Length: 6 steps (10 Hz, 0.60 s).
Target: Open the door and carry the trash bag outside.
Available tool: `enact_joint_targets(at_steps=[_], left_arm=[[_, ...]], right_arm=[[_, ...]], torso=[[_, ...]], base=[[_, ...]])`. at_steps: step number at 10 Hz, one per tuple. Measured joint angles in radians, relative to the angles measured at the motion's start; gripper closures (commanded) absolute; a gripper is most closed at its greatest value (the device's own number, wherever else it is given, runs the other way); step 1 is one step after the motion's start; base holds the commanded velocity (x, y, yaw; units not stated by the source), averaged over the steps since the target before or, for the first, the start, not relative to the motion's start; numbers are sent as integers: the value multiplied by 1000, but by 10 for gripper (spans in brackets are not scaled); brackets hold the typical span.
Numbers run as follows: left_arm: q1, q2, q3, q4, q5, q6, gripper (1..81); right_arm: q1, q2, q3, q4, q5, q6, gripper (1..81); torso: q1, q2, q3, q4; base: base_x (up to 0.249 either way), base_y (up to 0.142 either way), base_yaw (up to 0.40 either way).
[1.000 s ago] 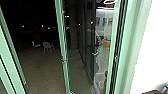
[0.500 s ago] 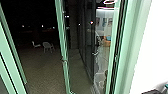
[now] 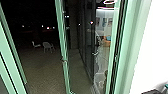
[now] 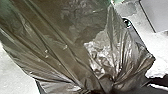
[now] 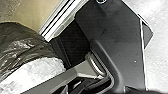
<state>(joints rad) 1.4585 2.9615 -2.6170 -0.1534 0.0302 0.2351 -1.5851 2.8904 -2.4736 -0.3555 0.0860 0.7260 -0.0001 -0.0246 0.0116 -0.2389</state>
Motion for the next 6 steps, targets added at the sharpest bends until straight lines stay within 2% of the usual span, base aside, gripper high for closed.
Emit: enact_joint_targets(at_steps=[6], left_arm=[[2,14,-23,0,0,0,811]], right_arm=[[-2,24,-41,-13,-1,-3,10]], torso=[[1,0,0,0]], base=[[109,0,0]])
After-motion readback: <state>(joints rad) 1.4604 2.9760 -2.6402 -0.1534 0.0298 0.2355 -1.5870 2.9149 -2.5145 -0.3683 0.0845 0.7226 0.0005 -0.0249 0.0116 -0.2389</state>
